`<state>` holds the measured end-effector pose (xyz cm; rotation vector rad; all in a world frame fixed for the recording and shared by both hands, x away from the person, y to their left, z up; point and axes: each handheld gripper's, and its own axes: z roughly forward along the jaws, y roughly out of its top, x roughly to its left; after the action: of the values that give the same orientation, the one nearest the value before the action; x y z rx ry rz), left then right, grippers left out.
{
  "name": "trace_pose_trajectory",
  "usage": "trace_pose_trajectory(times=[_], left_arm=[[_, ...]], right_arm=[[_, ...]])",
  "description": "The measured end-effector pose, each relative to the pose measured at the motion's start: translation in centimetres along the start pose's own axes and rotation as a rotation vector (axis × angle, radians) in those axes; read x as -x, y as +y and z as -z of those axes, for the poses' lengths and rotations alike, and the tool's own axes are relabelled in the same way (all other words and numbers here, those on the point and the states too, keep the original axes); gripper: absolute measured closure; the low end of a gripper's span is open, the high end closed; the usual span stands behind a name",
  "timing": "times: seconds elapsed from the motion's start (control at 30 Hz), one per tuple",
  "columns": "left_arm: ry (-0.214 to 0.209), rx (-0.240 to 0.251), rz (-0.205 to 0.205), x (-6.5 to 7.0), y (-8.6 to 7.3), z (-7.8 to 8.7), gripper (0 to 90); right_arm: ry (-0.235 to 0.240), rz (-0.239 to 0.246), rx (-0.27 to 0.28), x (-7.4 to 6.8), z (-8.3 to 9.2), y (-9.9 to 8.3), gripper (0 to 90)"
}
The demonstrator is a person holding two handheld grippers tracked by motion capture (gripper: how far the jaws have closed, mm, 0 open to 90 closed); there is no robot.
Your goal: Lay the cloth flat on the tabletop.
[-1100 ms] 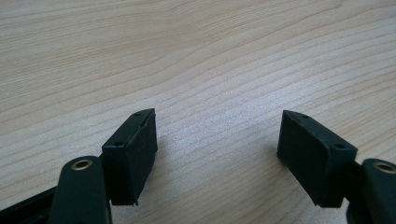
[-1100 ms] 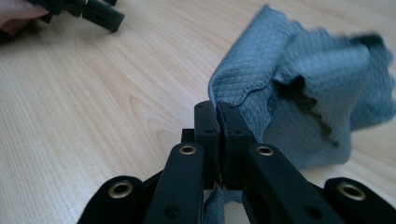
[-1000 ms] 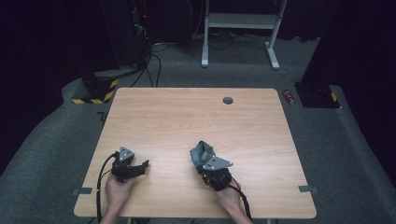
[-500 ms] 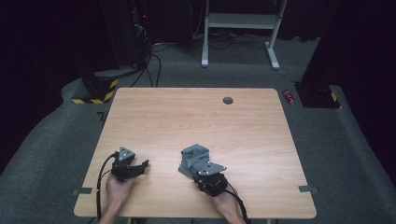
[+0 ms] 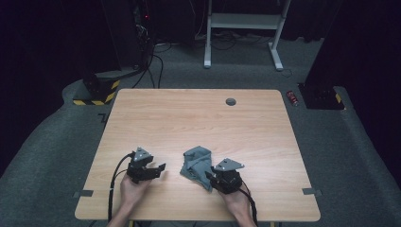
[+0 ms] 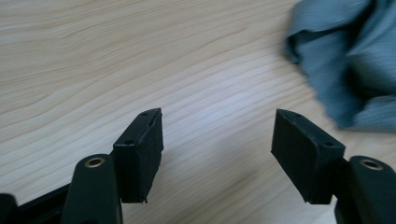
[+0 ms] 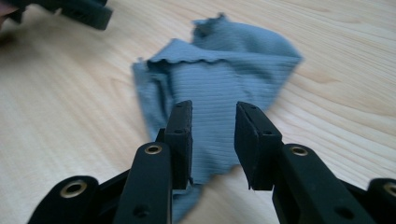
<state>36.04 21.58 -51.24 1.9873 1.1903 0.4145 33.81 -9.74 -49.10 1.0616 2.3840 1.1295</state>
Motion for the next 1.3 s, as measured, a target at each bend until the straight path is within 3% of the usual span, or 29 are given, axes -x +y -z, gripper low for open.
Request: trace_pose_trajectory(times=[0.37,0.47,0.6,0.77,0.9,1.03,1.17,1.3], left_arm=[[-0.116,0.009,-0.054,3.4,2.2,-1.0,34.8],[-0.131,0.006,-0.070,4.2,2.6,-1.5,35.3],[-0.151,-0.006,-0.076,5.2,2.9,-2.2,36.4],[-0.161,-0.023,-0.104,6.2,3.0,-2.8,36.7],[-0.184,-0.017,-0.101,6.8,3.2,-3.1,37.5],[-0.197,-0.015,-0.115,7.8,3.5,-3.4,38.3],[-0.192,-0.029,-0.130,8.6,3.7,-4.1,39.8],[-0.184,-0.046,-0.142,9.1,3.8,-4.9,45.0]], right_arm=[[-0.015,-0.041,-0.029,1.2,-1.3,0.0,68.7],[-0.004,-0.040,-0.043,1.2,-1.9,-0.1,74.4],[0.011,0.016,-0.067,0.8,-2.5,-0.2,89.5],[0.015,0.031,-0.065,0.6,-2.7,-0.2,89.9],[0.006,0.022,-0.050,0.8,-2.4,-0.1,89.7],[-0.022,-0.032,-0.040,1.7,-1.9,-0.2,71.6],[-0.024,-0.026,-0.054,1.9,-2.0,-0.3,70.7],[-0.019,-0.003,-0.096,1.8,-2.6,-0.5,77.4]])
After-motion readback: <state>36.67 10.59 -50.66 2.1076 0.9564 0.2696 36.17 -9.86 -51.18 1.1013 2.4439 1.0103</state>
